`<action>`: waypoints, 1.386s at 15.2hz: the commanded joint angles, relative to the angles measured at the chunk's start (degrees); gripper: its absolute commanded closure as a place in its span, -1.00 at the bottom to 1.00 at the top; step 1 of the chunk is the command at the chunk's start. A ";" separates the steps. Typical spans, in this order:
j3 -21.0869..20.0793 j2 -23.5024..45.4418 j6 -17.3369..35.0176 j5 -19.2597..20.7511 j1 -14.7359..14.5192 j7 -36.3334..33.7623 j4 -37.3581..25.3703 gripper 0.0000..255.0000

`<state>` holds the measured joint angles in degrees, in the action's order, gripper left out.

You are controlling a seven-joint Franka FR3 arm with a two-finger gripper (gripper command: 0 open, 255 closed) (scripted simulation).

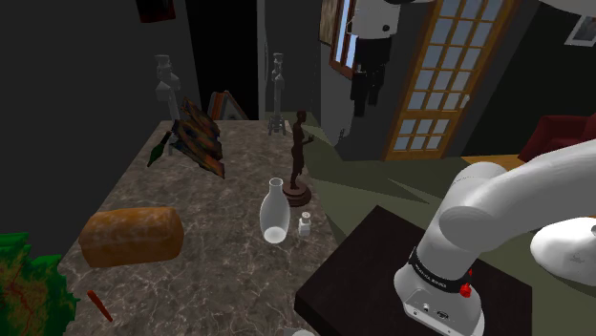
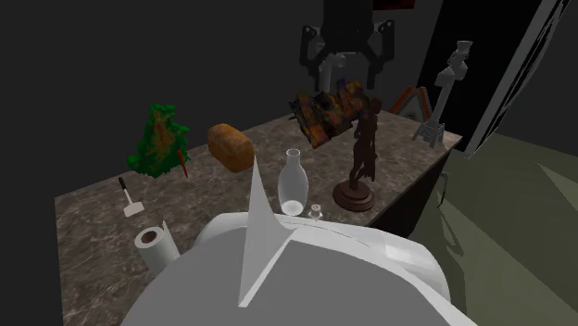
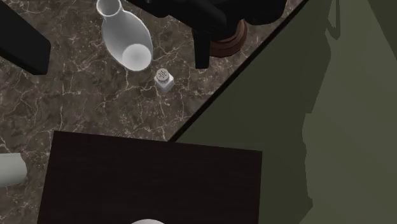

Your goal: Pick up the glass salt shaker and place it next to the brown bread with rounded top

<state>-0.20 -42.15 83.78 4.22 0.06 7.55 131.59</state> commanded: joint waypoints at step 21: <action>-3.19 17.39 48.09 0.91 -0.27 -7.47 26.77 -1.00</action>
<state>-3.08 -26.81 128.54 4.90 -0.27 0.74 157.45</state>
